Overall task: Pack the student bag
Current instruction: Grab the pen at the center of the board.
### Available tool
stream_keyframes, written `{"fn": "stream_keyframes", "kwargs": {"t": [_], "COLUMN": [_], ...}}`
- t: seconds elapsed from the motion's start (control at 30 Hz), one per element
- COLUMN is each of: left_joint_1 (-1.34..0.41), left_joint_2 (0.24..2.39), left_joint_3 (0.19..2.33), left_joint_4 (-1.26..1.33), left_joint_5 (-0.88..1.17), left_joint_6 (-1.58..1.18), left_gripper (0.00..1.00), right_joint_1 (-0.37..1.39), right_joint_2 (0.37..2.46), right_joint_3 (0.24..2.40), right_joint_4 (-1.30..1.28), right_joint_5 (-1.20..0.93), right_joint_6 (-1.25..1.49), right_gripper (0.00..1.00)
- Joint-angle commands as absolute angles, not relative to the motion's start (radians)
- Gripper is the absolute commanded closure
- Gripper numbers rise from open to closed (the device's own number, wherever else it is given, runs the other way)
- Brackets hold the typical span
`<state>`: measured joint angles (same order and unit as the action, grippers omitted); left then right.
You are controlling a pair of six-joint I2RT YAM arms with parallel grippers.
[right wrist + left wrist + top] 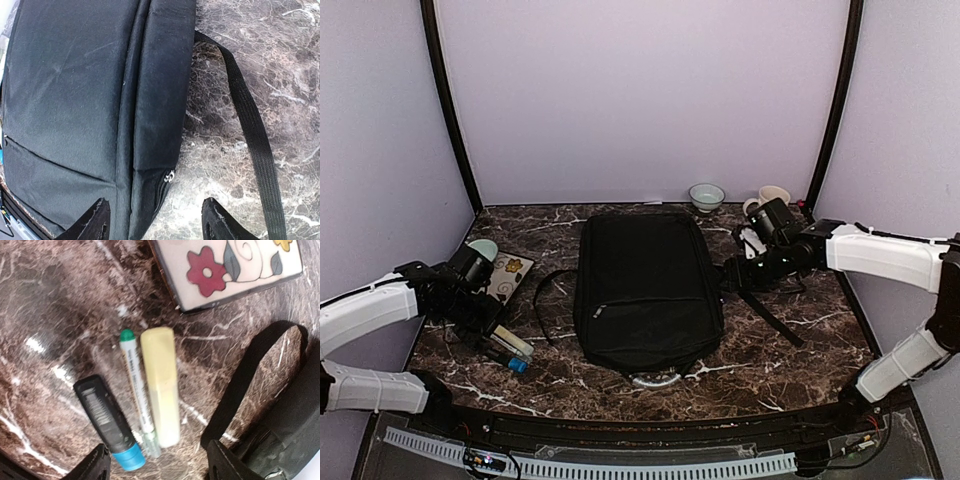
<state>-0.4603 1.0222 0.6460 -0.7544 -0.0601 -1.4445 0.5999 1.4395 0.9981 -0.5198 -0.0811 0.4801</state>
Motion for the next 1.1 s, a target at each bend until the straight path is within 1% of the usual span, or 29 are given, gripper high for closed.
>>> {"fn": "stream_keyframes", "kwargs": {"t": [0.0,0.1,0.27,0.37,0.43,0.53,0.97,1.07], "left_joint_1": [-0.413,-0.381,-0.348,-0.334,-0.327,-0.322,-0.319,-0.319], "left_joint_2": [1.068,1.132,1.23,1.249,1.271,1.303,1.379,1.388], "left_joint_3": [0.64,0.656,0.699,0.686,0.687,0.701,0.713,0.713], "left_joint_4": [-0.663,-0.637,-0.659,-0.606,-0.579,-0.582,-0.554,-0.551], "left_joint_5": [-0.033,-0.01,-0.014,-0.001,0.005,0.003,0.019,0.031], "left_joint_6": [-1.463,-1.436,-1.412,-1.4,-1.385,-1.368,-1.337,-1.328], "left_gripper": [0.36,0.41,0.43,0.46,0.49,0.52,0.56,0.61], "right_joint_1": [0.593,0.593,0.594,0.593,0.594,0.593,0.593,0.593], "right_joint_2": [1.386,1.37,1.356,1.35,1.35,1.351,1.389,1.397], "right_joint_3": [0.956,0.939,0.927,0.925,0.925,0.928,0.958,0.965], "right_joint_4": [-0.503,-0.502,-0.511,-0.517,-0.519,-0.524,-0.518,-0.518], "right_joint_5": [-0.069,-0.071,-0.067,-0.064,-0.061,-0.059,-0.058,-0.061], "right_joint_6": [0.508,0.518,0.526,0.528,0.528,0.524,0.518,0.514], "right_gripper": [0.37,0.37,0.38,0.38,0.38,0.38,0.38,0.38]}}
